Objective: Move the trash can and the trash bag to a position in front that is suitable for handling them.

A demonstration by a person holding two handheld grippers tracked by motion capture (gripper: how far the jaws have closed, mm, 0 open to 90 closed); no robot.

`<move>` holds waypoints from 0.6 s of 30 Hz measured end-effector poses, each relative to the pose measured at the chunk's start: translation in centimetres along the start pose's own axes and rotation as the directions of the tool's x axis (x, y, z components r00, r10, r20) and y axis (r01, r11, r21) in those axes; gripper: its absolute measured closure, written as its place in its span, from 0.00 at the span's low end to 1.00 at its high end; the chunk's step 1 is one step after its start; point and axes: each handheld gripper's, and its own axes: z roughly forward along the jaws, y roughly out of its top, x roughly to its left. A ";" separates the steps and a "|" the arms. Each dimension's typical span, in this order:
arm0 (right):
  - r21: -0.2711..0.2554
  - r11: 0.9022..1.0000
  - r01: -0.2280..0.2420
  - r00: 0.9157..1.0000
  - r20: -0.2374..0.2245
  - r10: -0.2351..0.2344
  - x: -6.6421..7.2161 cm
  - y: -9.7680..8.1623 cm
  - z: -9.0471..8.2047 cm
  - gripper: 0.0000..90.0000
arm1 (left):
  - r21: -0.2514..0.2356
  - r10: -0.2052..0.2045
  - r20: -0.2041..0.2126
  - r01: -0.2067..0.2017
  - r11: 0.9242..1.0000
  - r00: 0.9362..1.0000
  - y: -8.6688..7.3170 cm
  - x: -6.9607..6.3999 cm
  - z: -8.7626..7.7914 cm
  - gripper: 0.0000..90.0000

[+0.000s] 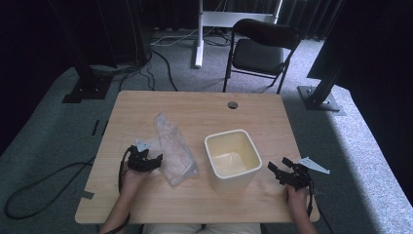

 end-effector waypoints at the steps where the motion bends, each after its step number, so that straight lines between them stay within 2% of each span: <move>1: 0.000 1.000 0.000 1.000 0.000 0.000 0.0 0.0 0.0 0.15 | -0.007 0.006 0.020 -0.006 1.000 1.000 0.0 -0.2 0.2 0.31; 3: -0.003 1.000 0.000 1.000 -0.001 0.000 0.0 0.0 0.0 0.15 | -0.011 0.015 0.028 -0.015 1.000 0.999 0.0 -0.4 0.3 0.31; 4: -0.004 1.000 0.000 1.000 -0.001 0.000 0.0 0.0 0.0 0.15 | -0.007 0.029 0.045 -0.029 1.000 0.999 0.1 -0.5 0.2 0.33; 6: -0.004 1.000 0.001 1.000 -0.002 -0.001 -0.1 0.0 0.0 0.15 | -0.014 0.042 0.059 -0.041 0.999 0.997 0.1 -0.7 0.1 0.47; 7: -0.004 1.000 0.000 1.000 -0.003 0.000 0.0 0.0 0.0 0.15 | -0.023 0.063 0.086 -0.061 0.998 0.994 0.0 -0.8 -0.2 0.55; 8: -0.004 1.000 0.001 1.000 -0.003 -0.001 0.0 0.0 0.0 0.15 | -0.025 0.072 0.099 -0.070 0.997 0.992 -0.1 -0.9 -0.3 0.70; 11: -0.004 1.000 -0.001 1.000 -0.004 0.001 0.0 0.0 0.0 0.15 | -0.021 0.083 0.121 -0.081 0.997 0.989 -0.2 -0.9 -0.5 0.90; 12: -0.004 1.000 -0.001 1.000 -0.004 0.001 0.0 0.0 -0.1 0.15 | -0.020 0.097 0.135 -0.096 0.995 0.986 -0.3 -0.8 -0.6 0.90; 13: -0.004 1.000 -0.003 1.000 -0.005 0.003 0.0 0.0 -0.1 0.15 | -0.031 0.124 0.154 -0.121 0.992 0.980 -0.7 -0.6 -0.9 0.96; 14: -0.004 1.000 -0.003 1.000 -0.005 0.003 -0.1 0.0 -0.1 0.15 | -0.033 0.128 0.177 -0.124 0.992 0.976 -0.8 -0.4 -1.1 0.98; 15: -0.004 1.000 -0.004 1.000 -0.005 0.004 -0.1 0.0 -0.1 0.15 | -0.033 0.128 0.177 -0.124 0.992 0.976 -0.8 -0.4 -1.1 0.98; 16: -0.004 1.000 -0.004 1.000 -0.005 0.004 -0.1 0.0 0.0 0.15 | -0.039 0.140 0.207 -0.135 0.990 0.968 -1.1 -0.2 -1.2 0.98; 18: -0.004 1.000 -0.003 1.000 -0.006 0.003 -0.1 0.0 0.0 0.15 | -0.051 0.179 0.231 -0.172 0.984 0.956 -1.3 0.5 -1.7 0.98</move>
